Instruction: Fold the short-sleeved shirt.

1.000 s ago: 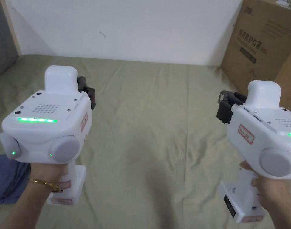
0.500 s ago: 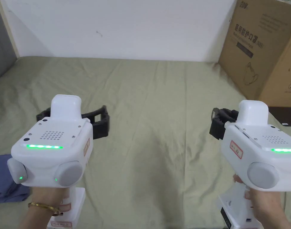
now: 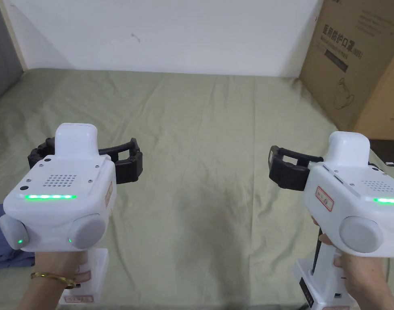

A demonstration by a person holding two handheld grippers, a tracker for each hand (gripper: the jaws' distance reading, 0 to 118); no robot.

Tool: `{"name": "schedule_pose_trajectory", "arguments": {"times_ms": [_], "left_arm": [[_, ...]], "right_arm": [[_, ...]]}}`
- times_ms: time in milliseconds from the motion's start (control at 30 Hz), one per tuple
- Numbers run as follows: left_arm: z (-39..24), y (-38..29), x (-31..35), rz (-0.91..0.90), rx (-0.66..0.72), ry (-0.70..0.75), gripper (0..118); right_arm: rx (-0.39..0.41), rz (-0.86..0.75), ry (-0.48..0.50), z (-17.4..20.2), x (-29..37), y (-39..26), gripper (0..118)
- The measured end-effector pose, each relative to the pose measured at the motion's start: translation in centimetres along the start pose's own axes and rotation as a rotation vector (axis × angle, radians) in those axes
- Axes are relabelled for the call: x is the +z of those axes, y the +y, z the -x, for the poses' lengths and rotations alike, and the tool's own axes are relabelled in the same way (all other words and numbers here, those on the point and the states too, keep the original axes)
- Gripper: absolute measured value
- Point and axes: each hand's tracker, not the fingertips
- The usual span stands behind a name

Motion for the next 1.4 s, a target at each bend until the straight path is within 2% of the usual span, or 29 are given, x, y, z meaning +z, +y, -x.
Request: {"name": "schedule_pose_trajectory", "arguments": {"times_ms": [167,1400], "left_arm": [[-0.11,-0.23,0.05,0.007,0.000,0.004,112],[-0.69,-0.63,0.01,0.002,-0.016,-0.010,112]], "right_arm": [[0.023,0.000,0.010,0.27,-0.26,-0.23,118],[0.009,-0.011,0.035,0.92,-0.21,0.04,118]]}}
